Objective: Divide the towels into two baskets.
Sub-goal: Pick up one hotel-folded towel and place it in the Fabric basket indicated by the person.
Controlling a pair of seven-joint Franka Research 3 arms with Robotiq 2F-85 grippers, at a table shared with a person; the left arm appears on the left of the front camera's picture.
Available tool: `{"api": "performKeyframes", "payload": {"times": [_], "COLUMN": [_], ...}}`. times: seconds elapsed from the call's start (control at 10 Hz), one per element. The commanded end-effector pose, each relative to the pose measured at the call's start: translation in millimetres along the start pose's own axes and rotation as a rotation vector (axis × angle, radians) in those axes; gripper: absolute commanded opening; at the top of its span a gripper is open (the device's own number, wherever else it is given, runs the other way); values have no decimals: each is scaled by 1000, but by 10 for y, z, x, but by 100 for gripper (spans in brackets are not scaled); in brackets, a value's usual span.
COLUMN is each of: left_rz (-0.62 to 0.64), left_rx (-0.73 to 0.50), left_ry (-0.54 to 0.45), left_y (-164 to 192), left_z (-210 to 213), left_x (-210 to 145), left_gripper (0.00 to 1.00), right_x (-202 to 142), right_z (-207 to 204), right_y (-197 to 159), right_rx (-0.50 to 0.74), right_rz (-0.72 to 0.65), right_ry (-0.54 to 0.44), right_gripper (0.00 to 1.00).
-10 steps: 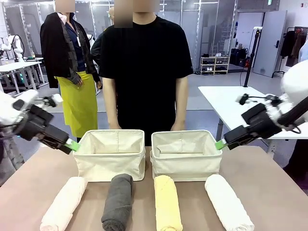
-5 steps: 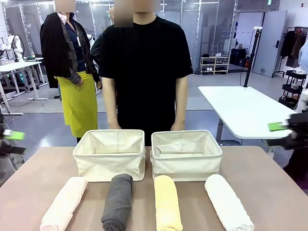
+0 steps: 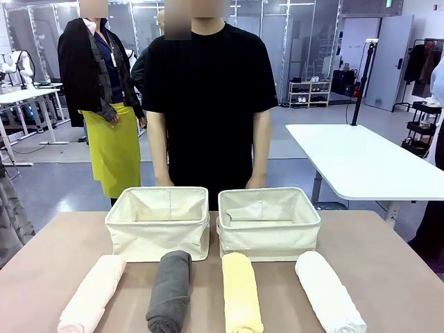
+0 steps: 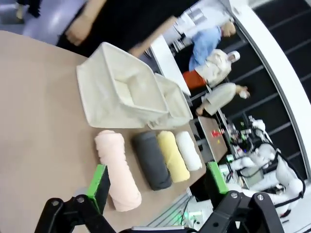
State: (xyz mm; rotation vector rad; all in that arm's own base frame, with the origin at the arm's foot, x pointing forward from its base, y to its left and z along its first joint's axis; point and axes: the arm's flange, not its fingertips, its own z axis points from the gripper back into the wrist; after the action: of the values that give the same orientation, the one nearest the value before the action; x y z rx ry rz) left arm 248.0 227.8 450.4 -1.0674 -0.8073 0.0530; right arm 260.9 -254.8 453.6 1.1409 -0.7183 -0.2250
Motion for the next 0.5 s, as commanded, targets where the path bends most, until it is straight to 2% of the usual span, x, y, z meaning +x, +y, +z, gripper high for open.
{"api": "performKeyframes", "payload": {"times": [0.0, 0.2, 0.4], "left_rz": [41, 51, 34], "left_rx": [36, 76, 50], "left_ry": [-65, -100, -63], "left_y": [38, 24, 81], "left_z": [136, 206, 264], "left_x": [-133, -144, -75], "left_gripper": [100, 100, 100], "right_x": [-91, -99, -111], "right_z": [302, 311, 409], "right_y": [-32, -27, -77], "right_rx": [17, -12, -19], "right_rz": [-17, -10, -33], "right_ry": [-95, -86, -98], "right_gripper": [100, 100, 100]}}
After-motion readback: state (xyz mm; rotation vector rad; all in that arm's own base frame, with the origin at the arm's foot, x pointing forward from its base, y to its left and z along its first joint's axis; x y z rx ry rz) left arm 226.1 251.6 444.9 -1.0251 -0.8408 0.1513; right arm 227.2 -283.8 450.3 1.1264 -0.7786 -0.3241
